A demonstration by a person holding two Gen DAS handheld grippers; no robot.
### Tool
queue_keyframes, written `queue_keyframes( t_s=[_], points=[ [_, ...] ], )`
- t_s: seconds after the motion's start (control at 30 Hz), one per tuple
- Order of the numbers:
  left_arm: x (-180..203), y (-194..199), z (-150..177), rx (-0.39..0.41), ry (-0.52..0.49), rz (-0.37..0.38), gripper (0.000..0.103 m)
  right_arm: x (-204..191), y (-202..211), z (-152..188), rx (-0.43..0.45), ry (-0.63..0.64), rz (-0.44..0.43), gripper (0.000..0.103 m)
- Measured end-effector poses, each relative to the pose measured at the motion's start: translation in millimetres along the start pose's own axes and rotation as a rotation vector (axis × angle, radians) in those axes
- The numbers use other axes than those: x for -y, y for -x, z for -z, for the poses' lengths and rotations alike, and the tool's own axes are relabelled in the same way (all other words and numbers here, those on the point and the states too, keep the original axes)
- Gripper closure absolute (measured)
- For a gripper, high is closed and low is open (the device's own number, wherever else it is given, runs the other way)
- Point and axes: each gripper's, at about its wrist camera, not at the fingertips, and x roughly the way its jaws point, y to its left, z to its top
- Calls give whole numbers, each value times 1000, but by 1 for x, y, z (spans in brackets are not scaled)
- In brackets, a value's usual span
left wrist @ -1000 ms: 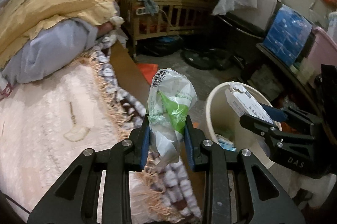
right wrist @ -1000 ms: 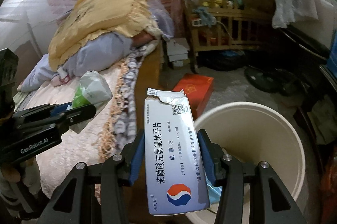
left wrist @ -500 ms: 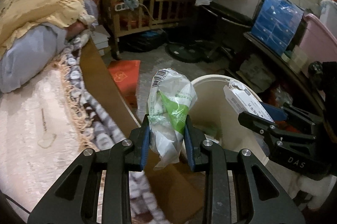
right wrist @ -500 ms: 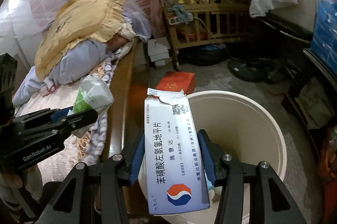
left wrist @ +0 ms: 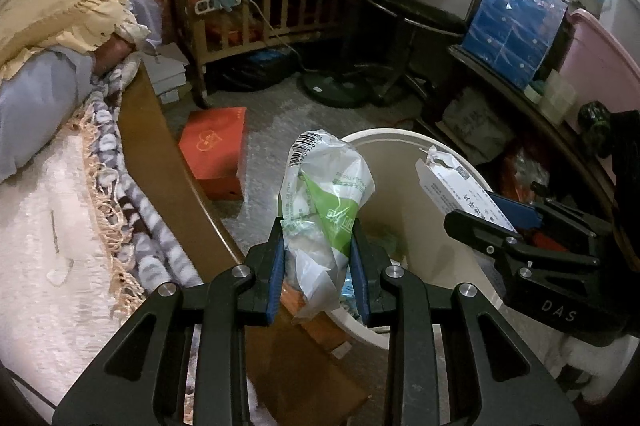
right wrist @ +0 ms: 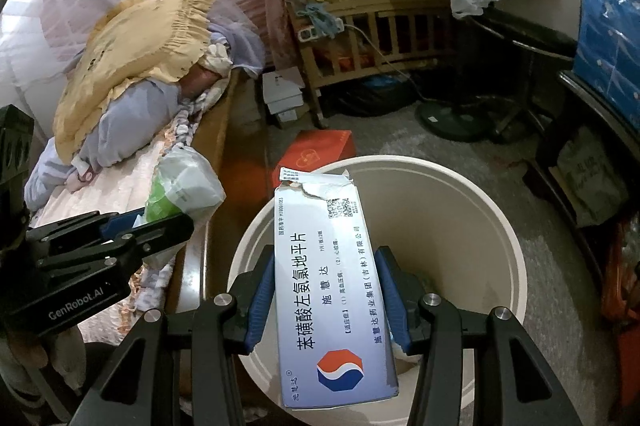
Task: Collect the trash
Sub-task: 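Carry the snack packet and medicine box over the white bucket with both tools, then lower both items into the bucket and open both tools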
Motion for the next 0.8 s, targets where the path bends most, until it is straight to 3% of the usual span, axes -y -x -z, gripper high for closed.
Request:
queue_keyframes(
  t_s=[0.8],
  points=[
    [13, -22, 4, -46, -12, 32, 77, 17, -7, 8, -23, -43, -1, 56]
  ],
)
